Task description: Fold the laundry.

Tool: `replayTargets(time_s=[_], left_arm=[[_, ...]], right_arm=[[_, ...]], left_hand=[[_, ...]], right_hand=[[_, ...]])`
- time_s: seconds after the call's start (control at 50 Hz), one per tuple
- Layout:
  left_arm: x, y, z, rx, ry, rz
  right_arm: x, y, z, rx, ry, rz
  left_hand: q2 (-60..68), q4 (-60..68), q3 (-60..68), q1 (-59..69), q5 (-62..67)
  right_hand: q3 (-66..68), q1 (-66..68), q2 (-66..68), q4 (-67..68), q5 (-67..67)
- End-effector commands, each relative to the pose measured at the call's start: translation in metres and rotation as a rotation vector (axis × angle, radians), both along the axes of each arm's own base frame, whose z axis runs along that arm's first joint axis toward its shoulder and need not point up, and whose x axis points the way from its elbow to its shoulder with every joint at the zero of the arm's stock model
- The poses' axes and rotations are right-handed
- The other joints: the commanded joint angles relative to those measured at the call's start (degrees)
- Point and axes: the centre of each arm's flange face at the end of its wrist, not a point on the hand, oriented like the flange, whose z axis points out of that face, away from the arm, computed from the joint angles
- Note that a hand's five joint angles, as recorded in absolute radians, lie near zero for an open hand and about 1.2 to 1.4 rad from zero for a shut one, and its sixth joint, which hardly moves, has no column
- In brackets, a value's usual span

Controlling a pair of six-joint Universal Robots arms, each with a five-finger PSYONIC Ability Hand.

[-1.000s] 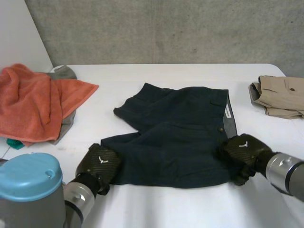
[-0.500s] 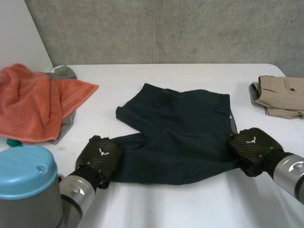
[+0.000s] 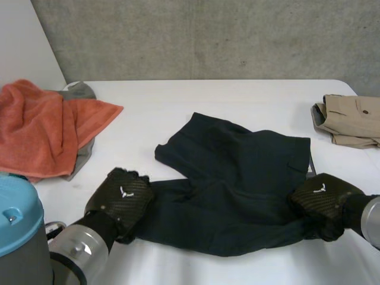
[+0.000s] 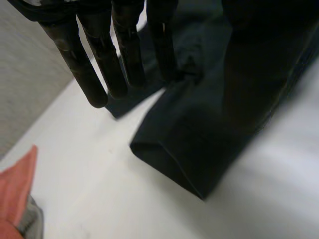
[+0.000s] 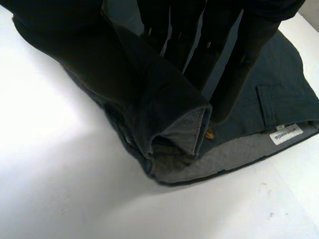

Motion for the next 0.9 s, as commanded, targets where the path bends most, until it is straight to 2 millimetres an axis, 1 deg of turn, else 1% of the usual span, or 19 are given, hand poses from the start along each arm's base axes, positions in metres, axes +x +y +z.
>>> replayTargets(time_s=[0.02,0.1,0.2,0.26,0.3,0.32,0.34,0.4,0.46,0.48,0.54,0.56,0.58,0.64,0.66,0.7,0.82,0.84,0.9], left_arm=[[0.002,0.001,-0.014,0.043,0.016,0.017],[0.002,0.000,-0.031,0.096,-0.016,0.022],[0.000,-0.004,-0.043,0.124,-0.042,0.027],[-0.003,-0.007,-0.051,0.142,-0.056,0.027],[-0.005,-0.010,-0.054,0.144,-0.059,0.029],[-0.006,-0.013,-0.057,0.141,-0.058,0.031],[-0.007,-0.014,-0.057,0.136,-0.055,0.032],[-0.008,-0.020,-0.053,0.103,-0.041,0.055],[-0.006,-0.019,-0.043,0.067,-0.044,0.071],[-0.002,-0.016,-0.033,0.044,-0.047,0.082],[0.006,-0.002,-0.023,0.053,-0.111,0.060],[0.014,0.015,-0.021,0.091,-0.207,0.013],[0.018,0.024,-0.022,0.120,-0.260,-0.012],[0.032,0.051,-0.024,0.234,-0.415,-0.084],[0.032,0.051,-0.023,0.233,-0.414,-0.085],[0.025,0.044,-0.019,0.187,-0.373,-0.078],[0.004,0.015,-0.001,0.028,-0.239,-0.040],[-0.004,0.007,0.004,-0.014,-0.201,-0.039],[-0.017,-0.007,0.012,-0.084,-0.144,-0.035]], right_arm=[[-0.001,-0.013,-0.004,-0.007,-0.048,-0.053],[-0.001,-0.020,-0.003,-0.037,-0.080,-0.085],[-0.001,-0.024,-0.003,-0.049,-0.116,-0.115],[-0.001,-0.024,-0.004,-0.041,-0.128,-0.122],[-0.001,-0.023,-0.005,-0.038,-0.128,-0.123],[-0.001,-0.023,-0.005,-0.036,-0.128,-0.123],[-0.001,-0.023,-0.005,-0.035,-0.127,-0.125],[-0.001,-0.021,-0.005,-0.030,-0.118,-0.122],[-0.001,-0.019,-0.005,-0.028,-0.103,-0.111],[-0.002,-0.015,-0.004,-0.019,-0.081,-0.093],[-0.003,-0.004,-0.003,0.022,-0.014,-0.039],[-0.004,0.007,-0.003,0.063,0.040,0.015],[-0.005,0.011,-0.003,0.081,0.068,0.040],[-0.015,0.017,-0.001,0.147,0.132,0.074],[-0.017,0.016,0.000,0.150,0.142,0.073],[-0.021,0.010,0.001,0.137,0.145,0.057],[-0.019,-0.001,-0.004,0.069,0.125,0.035],[-0.019,-0.005,-0.003,0.045,0.112,0.019],[-0.019,-0.017,-0.001,-0.004,0.081,-0.019]], left_hand=[[3.3,3.6,3.2,3.6,3.6],[4.0,4.3,3.9,4.3,4.2],[4.3,4.6,4.3,4.6,4.6],[6.8,7.1,6.8,7.1,7.1],[13.9,14.2,13.8,14.2,14.1],[33.9,34.2,33.8,34.2,34.1],[46.6,46.9,46.5,46.9,46.8],[47.0,47.3,47.0,47.3,47.3],[47.0,47.3,47.0,47.3,47.3],[47.0,47.3,47.0,47.3,47.3],[47.0,47.3,47.0,47.3,47.3],[47.0,47.3,47.0,47.3,47.3],[47.0,47.3,47.0,47.3,47.3],[47.0,47.3,47.0,47.3,47.3],[47.0,47.3,47.0,47.3,47.3],[47.0,47.3,47.0,47.3,47.3],[47.0,47.3,47.0,47.3,47.3],[47.0,47.3,47.0,47.3,47.3],[47.0,47.3,47.0,47.3,47.3]], right_hand=[[11.7,18.1,13.3,11.3,12.7],[11.7,18.1,13.3,11.3,12.7],[11.7,18.1,13.3,11.3,12.7],[11.7,18.1,13.3,11.3,12.7],[11.7,18.1,13.3,11.3,12.7],[11.7,18.1,13.3,11.3,12.7],[11.7,18.1,13.3,11.3,12.7],[11.7,18.1,13.3,11.3,12.7],[11.7,18.1,13.3,11.3,12.7],[11.7,18.1,13.3,11.3,12.7],[11.7,18.1,13.3,11.3,12.7],[11.7,18.1,13.3,11.3,12.7],[11.7,18.1,13.3,11.3,12.7],[11.7,18.1,13.3,11.3,12.7],[11.7,18.1,13.3,11.3,12.7],[11.7,18.1,13.3,11.3,12.7],[11.7,18.1,13.3,11.3,12.7],[11.7,18.1,13.3,11.3,12.7],[11.7,18.1,13.3,11.3,12.7]])
